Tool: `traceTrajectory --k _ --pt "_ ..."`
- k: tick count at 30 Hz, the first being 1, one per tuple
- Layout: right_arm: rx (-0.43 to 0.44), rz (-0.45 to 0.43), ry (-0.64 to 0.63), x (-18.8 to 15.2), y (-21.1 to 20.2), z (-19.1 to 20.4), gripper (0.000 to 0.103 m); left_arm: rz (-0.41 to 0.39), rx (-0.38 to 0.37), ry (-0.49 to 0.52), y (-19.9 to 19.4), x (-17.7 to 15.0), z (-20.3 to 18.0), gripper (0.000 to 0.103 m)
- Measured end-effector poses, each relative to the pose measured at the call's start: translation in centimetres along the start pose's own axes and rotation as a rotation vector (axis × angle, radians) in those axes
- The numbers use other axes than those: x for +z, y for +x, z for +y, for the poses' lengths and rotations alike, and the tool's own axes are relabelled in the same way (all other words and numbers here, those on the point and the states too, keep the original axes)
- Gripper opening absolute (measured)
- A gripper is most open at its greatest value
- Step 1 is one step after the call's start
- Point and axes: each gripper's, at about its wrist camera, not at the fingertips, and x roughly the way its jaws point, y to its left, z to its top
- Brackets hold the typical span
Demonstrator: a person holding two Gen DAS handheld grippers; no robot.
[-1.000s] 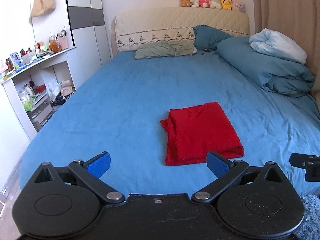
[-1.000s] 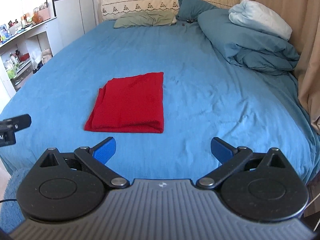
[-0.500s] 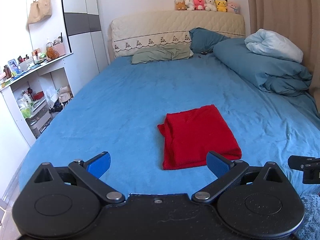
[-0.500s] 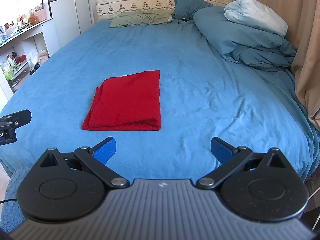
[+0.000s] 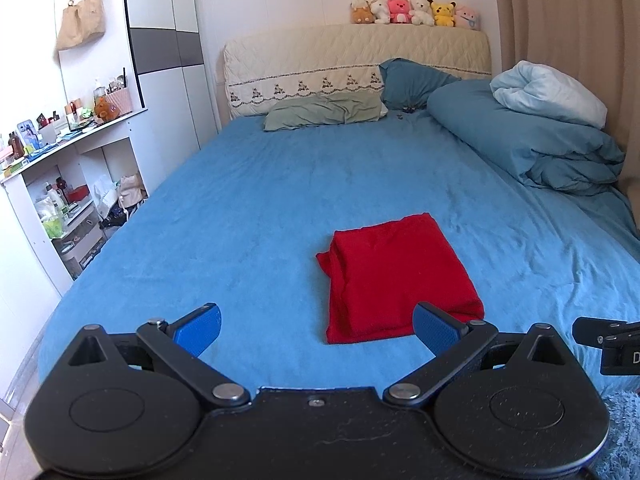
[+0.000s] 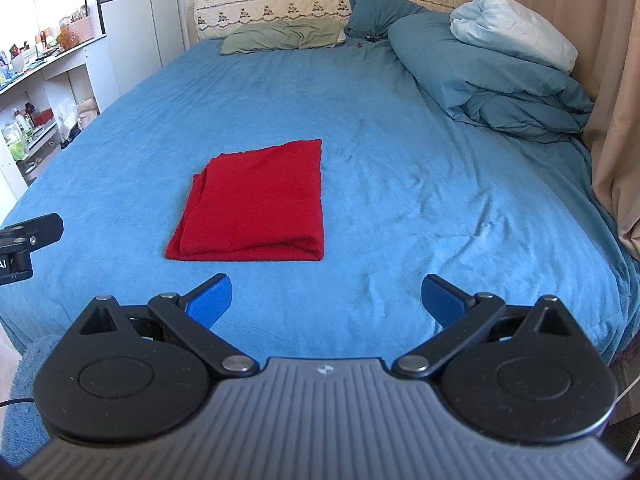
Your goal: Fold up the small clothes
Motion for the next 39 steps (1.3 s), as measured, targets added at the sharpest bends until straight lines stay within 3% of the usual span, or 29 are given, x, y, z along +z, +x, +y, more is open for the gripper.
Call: traceTrajectory --k 39 --pt "0.008 0.000 0.004 -0.15 0.23 0.26 0.103 -0.001 0.008 -0.035 -0.01 0.19 0.07 0.103"
